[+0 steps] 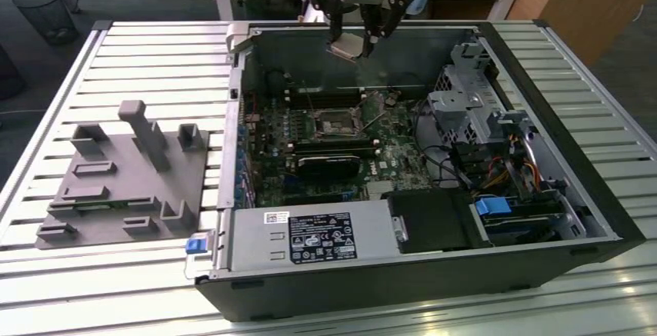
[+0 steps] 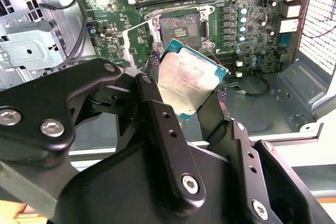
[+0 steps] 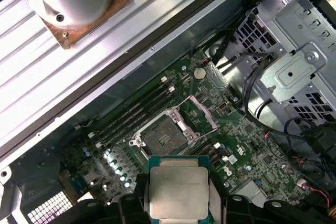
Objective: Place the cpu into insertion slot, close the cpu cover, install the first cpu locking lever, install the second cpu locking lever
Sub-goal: 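Place the cpu into insertion slot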
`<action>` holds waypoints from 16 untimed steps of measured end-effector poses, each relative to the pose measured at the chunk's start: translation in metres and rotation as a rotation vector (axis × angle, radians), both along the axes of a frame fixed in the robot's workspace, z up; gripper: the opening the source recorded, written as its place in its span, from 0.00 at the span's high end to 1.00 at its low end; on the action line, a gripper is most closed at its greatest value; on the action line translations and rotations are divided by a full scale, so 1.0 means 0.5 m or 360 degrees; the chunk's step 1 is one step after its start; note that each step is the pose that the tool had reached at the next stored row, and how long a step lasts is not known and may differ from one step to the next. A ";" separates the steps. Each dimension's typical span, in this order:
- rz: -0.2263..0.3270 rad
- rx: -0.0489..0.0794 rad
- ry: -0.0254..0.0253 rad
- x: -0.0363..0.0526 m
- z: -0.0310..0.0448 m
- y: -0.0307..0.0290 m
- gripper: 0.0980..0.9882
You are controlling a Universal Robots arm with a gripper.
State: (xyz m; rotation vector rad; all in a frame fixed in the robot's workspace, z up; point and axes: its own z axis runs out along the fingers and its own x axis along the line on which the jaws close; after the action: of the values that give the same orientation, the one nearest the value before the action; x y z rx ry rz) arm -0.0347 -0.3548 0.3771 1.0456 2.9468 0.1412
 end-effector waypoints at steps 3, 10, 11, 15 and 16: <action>-0.0013 0.0000 0.00000 0.000 0.000 0.000 0.50; -0.0043 0.0000 0.00000 0.000 0.000 0.000 0.50; -0.0047 0.0000 0.00000 0.000 0.000 0.000 0.50; -0.0064 0.0000 0.00000 0.000 0.000 0.000 0.50; -0.0068 0.0000 0.00000 0.000 0.000 0.000 0.50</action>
State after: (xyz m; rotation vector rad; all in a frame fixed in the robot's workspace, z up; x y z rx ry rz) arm -0.0347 -0.3548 0.3770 1.1074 2.9221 0.1407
